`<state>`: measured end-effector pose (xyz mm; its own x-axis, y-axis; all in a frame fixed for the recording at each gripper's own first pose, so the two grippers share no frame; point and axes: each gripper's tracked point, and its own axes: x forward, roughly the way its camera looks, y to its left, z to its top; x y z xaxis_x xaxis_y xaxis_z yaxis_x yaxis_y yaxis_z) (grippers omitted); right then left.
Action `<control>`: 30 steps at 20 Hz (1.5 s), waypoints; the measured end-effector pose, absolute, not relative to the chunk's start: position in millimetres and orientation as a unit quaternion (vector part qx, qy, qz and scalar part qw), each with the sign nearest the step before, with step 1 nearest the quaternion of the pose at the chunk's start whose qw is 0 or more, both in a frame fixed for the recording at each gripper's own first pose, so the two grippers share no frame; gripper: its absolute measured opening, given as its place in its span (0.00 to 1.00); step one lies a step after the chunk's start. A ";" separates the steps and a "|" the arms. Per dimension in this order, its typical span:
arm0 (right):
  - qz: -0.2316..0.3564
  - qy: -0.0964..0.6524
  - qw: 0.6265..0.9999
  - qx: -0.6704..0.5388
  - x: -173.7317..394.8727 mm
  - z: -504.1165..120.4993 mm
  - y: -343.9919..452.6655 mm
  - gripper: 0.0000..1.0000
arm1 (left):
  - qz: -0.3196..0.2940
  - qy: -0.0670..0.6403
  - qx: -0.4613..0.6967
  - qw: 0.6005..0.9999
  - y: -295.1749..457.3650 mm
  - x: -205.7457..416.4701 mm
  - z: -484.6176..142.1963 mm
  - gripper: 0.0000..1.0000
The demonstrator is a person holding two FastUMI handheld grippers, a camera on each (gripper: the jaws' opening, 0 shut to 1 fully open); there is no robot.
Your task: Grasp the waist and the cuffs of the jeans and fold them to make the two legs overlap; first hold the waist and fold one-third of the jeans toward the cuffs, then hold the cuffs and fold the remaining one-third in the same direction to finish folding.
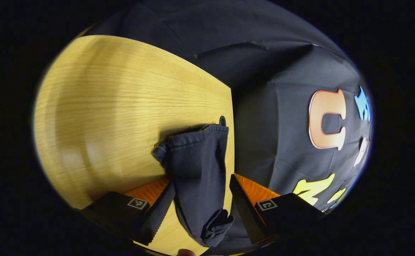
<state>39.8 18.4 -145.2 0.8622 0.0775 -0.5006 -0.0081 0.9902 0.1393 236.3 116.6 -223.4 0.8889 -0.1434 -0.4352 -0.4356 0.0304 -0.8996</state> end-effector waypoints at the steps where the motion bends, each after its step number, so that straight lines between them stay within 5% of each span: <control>1: 0.016 0.264 0.962 0.072 35.8 -147.2 14.3 0.94 | 0.105 0.212 -0.689 0.685 111.1 236.0 -228.1 0.94; 2: 0.009 0.268 0.960 0.079 31.0 -150.0 9.4 0.94 | 0.104 0.209 -0.691 0.684 110.0 238.8 -231.1 0.68; 6: -0.015 0.280 0.955 0.097 11.4 -161.7 -7.8 0.94 | 0.114 0.218 -0.673 0.697 107.6 247.3 -245.7 0.29; 8: -0.024 0.283 0.955 0.090 2.0 -165.3 -13.1 0.91 | 0.102 0.207 -0.677 0.699 107.4 251.5 -238.4 0.20; 15: -0.015 0.268 0.962 0.058 -27.1 -163.3 -15.4 0.94 | 0.037 0.183 -0.596 0.781 89.2 258.3 -170.1 0.06; 30: -0.048 0.231 0.963 0.130 -48.7 -163.0 -96.7 0.96 | -0.120 0.174 -0.314 0.926 -107.4 239.2 -16.7 0.06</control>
<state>-48.7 -96.7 -163.0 0.8890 -0.0330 -0.4568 0.1525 0.9618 0.2274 239.2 -107.4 -16.7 0.9107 -0.3315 -0.2466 0.1134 0.7745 -0.6223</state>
